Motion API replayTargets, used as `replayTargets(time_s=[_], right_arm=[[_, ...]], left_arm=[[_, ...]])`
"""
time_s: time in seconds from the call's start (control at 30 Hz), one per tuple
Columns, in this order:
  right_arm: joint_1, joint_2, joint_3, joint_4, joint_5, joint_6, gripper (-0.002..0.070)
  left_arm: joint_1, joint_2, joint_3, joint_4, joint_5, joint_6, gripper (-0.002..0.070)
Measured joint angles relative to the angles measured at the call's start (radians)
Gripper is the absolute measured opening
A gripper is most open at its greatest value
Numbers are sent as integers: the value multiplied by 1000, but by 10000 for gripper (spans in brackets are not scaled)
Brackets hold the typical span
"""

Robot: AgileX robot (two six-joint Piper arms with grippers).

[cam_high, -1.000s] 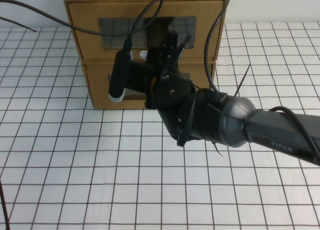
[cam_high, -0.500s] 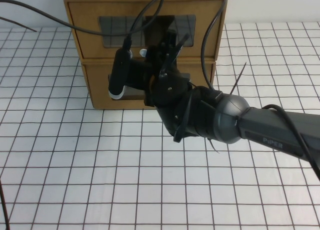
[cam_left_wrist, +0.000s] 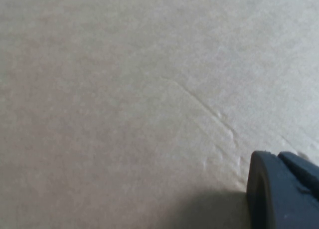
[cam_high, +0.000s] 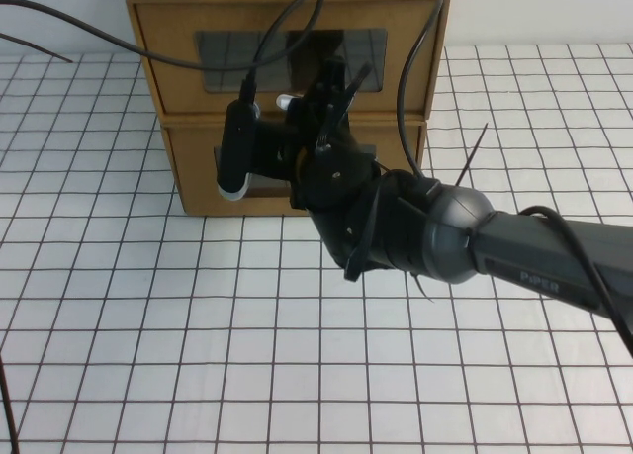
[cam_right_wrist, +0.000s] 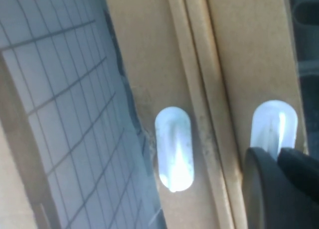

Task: Open the shoe box
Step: 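Pull the top drawer of the cardboard box fully open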

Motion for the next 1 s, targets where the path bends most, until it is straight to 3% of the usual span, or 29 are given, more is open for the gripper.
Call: replayTargets(time_s=[1.0], right_arm=[[206,-280,389,67,91,-27,9]], left_arm=[[-1,0,0,0,0,-1,-2]])
